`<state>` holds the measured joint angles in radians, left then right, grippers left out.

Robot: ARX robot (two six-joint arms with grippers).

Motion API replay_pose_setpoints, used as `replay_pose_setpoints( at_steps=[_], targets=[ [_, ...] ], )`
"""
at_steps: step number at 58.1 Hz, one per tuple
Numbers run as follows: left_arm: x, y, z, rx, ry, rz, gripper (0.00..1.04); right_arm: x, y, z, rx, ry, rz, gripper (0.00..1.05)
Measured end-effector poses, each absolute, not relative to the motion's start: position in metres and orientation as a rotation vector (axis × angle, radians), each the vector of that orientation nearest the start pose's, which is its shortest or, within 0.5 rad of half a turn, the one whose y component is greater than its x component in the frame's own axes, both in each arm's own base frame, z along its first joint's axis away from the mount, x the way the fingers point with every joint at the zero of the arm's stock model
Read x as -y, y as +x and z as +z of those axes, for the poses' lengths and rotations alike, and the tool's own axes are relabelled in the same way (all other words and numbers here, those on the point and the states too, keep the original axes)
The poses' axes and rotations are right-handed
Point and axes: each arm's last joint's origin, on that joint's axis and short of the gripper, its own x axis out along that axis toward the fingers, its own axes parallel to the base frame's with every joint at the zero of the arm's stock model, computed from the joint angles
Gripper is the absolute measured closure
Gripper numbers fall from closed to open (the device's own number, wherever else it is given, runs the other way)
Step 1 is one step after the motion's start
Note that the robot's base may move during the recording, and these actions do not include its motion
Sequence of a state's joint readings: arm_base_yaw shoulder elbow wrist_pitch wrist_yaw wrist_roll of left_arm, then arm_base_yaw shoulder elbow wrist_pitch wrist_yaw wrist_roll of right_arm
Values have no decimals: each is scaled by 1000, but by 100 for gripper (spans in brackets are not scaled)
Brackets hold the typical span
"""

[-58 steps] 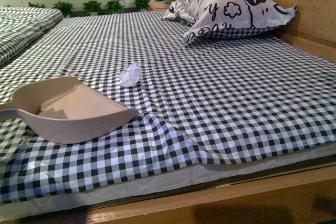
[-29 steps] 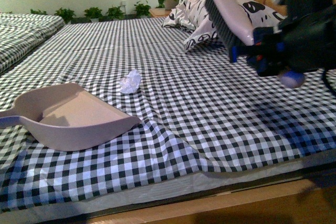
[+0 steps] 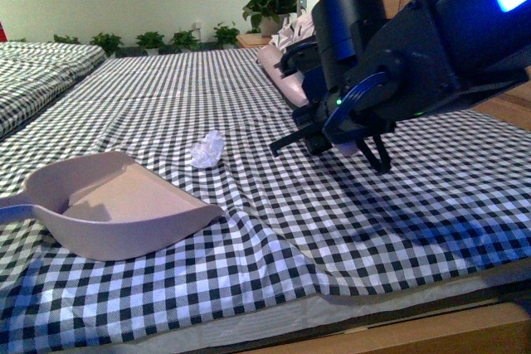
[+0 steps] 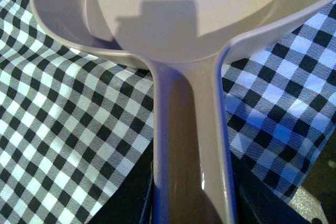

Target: Clean up trash

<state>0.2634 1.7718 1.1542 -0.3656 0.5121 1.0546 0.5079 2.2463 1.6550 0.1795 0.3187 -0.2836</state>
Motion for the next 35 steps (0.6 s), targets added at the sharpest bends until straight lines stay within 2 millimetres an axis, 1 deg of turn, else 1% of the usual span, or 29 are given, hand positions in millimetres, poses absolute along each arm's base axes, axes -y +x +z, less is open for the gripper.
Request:
replay_pose_setpoints(
  at_steps=[6,11,17,20,23,27,35],
  targets=[
    [-80,350,192,-681,603,-663,78,-253,455,178,-349,-504,264,85],
    [-80,350,192,-681,603,-663,78,-266,455,164,-373,-562,300,85],
    [-80,350,192,-681,603,-663,78,-285,443,140,-444,-635,407,85],
    [-80,350,192,-681,603,-663,78,-293,436,135,-467,-655,449,85],
    [-80,350,192,-681,603,-663,78,-296,430,138,-479,-647,511,85],
    [-80,350,192,-681,604,-663,78,-297,417,145,-512,-631,636,85],
    [-80,350,192,-681,604,-663,78,-287,382,165,-579,-558,938,85]
  ],
)
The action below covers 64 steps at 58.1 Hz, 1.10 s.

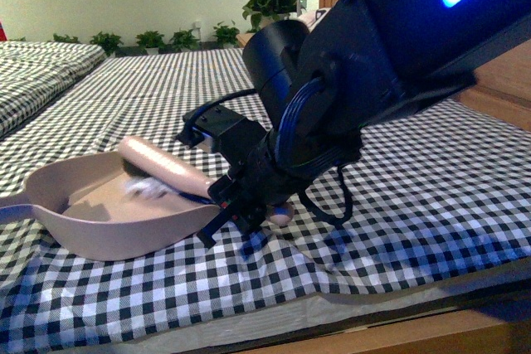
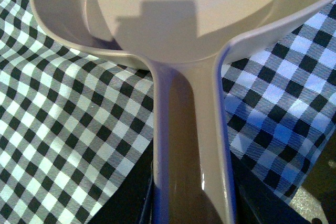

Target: Clean up trash

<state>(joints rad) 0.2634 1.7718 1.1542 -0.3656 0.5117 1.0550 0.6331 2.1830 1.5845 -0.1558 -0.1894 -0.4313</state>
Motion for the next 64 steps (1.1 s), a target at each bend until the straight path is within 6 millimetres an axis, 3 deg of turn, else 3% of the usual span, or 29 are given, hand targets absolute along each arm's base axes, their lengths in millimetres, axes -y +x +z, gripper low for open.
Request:
replay_pose_setpoints(
  at_steps=[11,20,25,36,44,49,53,64],
  targets=[
    [-80,350,192,-680,604,-664,78,-255,349,211,-572,-459,1227,85],
    [-80,350,192,-680,604,-664,78,-210,361,263,-431,-430,1096,85],
    [-80,350,192,-680,605,-664,78,-184,369,276,-394,-409,980,85],
    [-80,350,192,-680,604,-664,78,-135,386,274,-369,-326,646,85],
    [-80,351,191,-615,565,-660,78,-101,382,268,-397,-216,567,85],
    [-78,353,188,-427,465,-656,78,-76,373,267,-413,-145,559,85],
    [-75,354,198,-323,385,-601,78,-56,362,269,-411,-86,551,85],
    [-64,341,254,-115,233,-455,78,-20,308,294,-330,43,629,85]
  ],
)
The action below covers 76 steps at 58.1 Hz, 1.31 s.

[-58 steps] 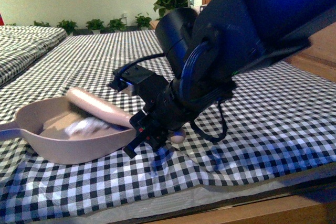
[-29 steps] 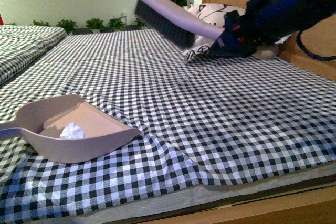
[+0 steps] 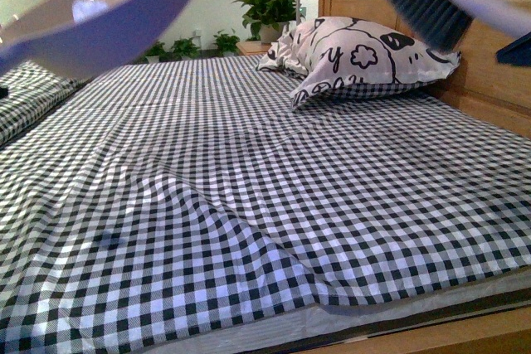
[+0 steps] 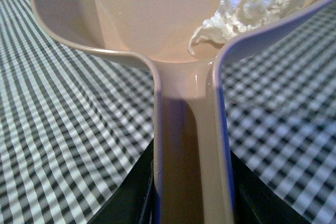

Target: Clean up trash

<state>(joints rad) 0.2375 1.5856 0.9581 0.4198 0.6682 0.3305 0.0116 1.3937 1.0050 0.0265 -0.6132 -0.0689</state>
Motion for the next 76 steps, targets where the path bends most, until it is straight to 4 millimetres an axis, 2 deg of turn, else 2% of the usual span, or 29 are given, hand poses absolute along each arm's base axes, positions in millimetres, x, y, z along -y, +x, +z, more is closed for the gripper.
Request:
replay_pose_setpoints(
  at_steps=[7,15,28,34,41,45,55,66,76],
  targets=[
    [-55,321,270,-64,182,-373,78,0,271,316,-244,78,640,85],
    [-40,293,272,-45,170,-296,78,24,229,331,-185,132,675,85],
    [0,232,280,7,193,-310,78,46,170,346,-142,162,792,85],
    [15,194,285,44,204,-328,78,58,142,355,-101,162,860,85],
    [19,176,286,60,212,-314,78,63,131,364,-43,95,853,85],
    [20,169,285,63,212,-303,78,60,128,365,-45,113,825,85],
    [22,155,278,58,210,-284,78,39,121,361,-87,247,714,85],
    [22,146,272,48,200,-287,78,14,112,360,-138,380,669,85],
    [20,137,274,54,186,-263,78,6,102,362,-148,442,682,85]
  ],
)
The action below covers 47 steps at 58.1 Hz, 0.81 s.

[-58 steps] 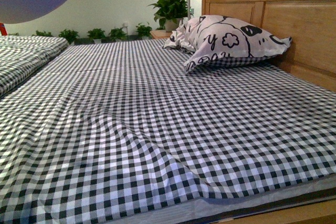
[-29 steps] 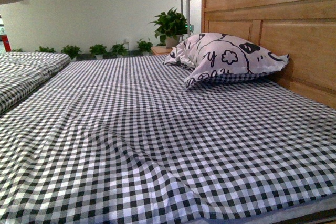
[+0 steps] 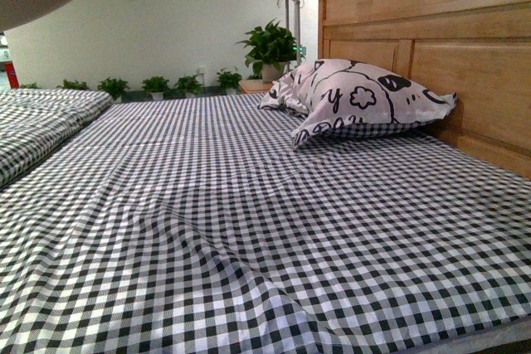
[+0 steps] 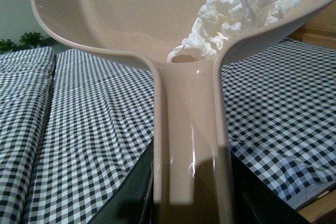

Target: Clean up trash

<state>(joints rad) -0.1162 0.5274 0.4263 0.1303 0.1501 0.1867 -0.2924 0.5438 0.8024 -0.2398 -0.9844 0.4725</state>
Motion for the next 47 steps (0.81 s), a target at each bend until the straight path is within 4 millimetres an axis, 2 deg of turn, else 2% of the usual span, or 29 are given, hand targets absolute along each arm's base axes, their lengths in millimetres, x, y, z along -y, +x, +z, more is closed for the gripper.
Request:
replay_pose_setpoints(
  at_steps=[18,47],
  targets=[
    [23,118,272,63,159,-226,78,7,98,361,-150,484,689,85],
    [24,116,271,57,147,-222,78,5,99,358,-173,478,676,85]
  ],
)
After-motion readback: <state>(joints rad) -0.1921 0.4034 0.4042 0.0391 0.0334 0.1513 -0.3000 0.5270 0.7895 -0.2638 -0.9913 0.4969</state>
